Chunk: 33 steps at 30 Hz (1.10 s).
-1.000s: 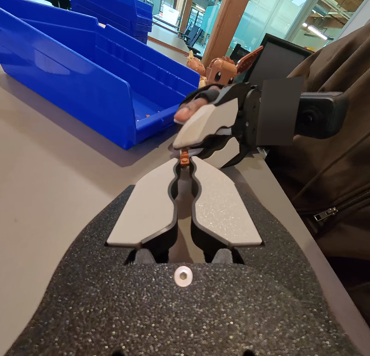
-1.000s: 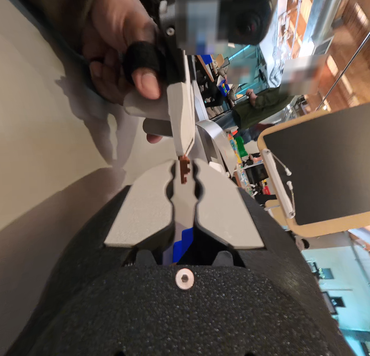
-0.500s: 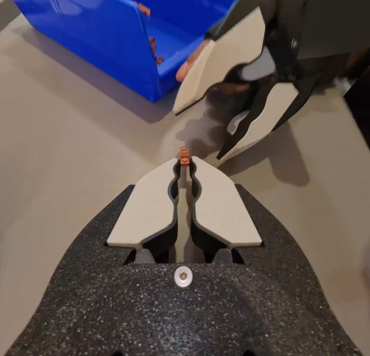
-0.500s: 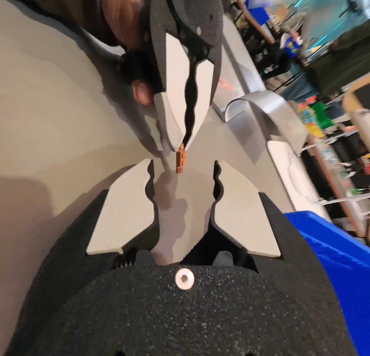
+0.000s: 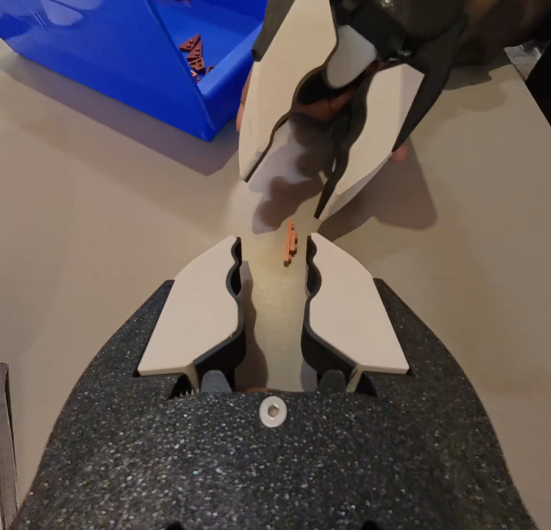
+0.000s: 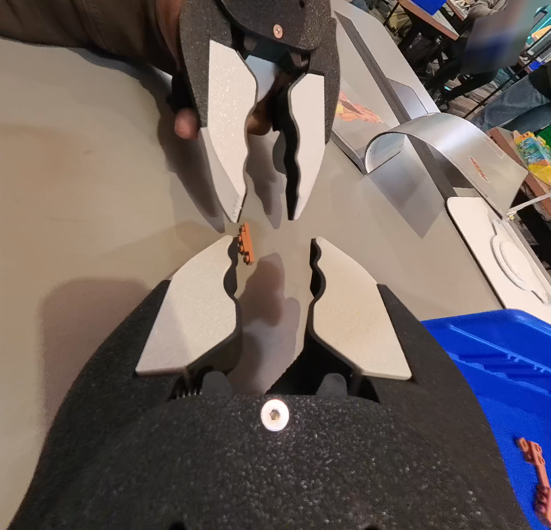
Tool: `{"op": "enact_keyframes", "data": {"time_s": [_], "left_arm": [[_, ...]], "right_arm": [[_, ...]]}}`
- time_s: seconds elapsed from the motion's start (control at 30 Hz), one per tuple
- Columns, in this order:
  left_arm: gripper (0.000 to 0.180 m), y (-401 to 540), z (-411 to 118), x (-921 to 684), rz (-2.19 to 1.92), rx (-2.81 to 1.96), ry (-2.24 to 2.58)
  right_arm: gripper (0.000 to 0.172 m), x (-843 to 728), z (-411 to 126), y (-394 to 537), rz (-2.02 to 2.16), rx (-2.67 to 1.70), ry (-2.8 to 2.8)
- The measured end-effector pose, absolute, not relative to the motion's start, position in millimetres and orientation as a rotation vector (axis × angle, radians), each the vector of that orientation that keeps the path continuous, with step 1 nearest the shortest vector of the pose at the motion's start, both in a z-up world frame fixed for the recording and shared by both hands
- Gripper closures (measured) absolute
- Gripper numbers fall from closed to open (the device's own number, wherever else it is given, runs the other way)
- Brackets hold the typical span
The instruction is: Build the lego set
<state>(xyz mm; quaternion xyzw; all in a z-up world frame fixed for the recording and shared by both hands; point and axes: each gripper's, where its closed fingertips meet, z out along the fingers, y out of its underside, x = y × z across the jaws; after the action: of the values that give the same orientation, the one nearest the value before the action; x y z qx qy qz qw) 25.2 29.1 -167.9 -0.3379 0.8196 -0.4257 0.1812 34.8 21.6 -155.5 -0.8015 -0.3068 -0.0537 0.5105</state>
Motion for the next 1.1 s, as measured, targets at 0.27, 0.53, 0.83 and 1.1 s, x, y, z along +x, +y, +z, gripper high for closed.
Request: {"op": "enact_keyframes", "data": {"time_s": [0.27, 0.53, 0.83, 1.1], "left_arm": [[0.144, 22, -182, 19, -1.053, -0.829, 2.411], [0.148, 22, -184, 17, -1.052, -0.836, 2.422], [0.148, 24, -185, 18, -1.069, -0.907, 2.424], [0.159, 23, -187, 18, -1.062, -0.930, 2.439]], "right_arm": [[0.135, 33, -156, 21, -0.103, -1.924, -0.751], [0.138, 32, -158, 21, -0.078, -1.936, -0.758], [0.138, 34, -156, 19, -0.059, -1.935, -0.739], [0.137, 34, -156, 16, -0.035, -1.935, -0.741]]}}
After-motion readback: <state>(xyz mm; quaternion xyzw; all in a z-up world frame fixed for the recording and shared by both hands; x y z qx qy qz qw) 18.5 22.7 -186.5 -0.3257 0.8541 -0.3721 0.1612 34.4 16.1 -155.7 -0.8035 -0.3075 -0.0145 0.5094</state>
